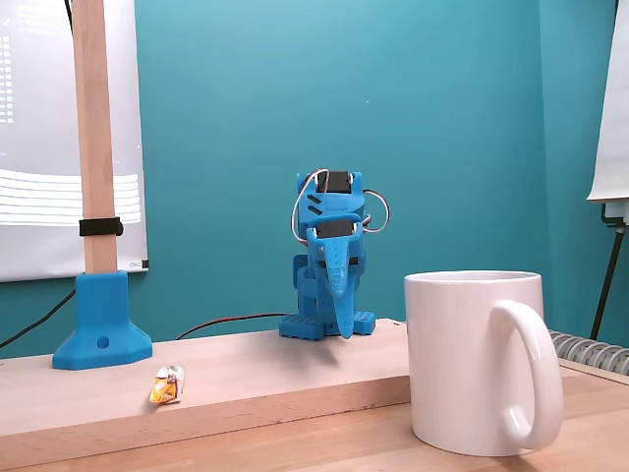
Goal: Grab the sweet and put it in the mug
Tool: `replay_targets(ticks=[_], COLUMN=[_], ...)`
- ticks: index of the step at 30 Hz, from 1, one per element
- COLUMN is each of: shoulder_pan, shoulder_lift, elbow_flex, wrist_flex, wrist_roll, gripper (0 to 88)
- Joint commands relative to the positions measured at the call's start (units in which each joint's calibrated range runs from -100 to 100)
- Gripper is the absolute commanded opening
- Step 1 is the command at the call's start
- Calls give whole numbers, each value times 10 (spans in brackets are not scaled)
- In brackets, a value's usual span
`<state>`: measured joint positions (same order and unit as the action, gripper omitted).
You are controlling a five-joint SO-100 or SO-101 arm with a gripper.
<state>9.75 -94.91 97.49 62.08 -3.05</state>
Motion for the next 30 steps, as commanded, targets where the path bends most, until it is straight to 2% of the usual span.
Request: replay_targets(ticks=[1, 30], shoulder_pan=[-2, 6], shoulder_lift=[-4, -4], elbow_flex=[-25, -289], wrist_flex=[-10, -12], wrist_roll=[0, 0], gripper=[294, 287])
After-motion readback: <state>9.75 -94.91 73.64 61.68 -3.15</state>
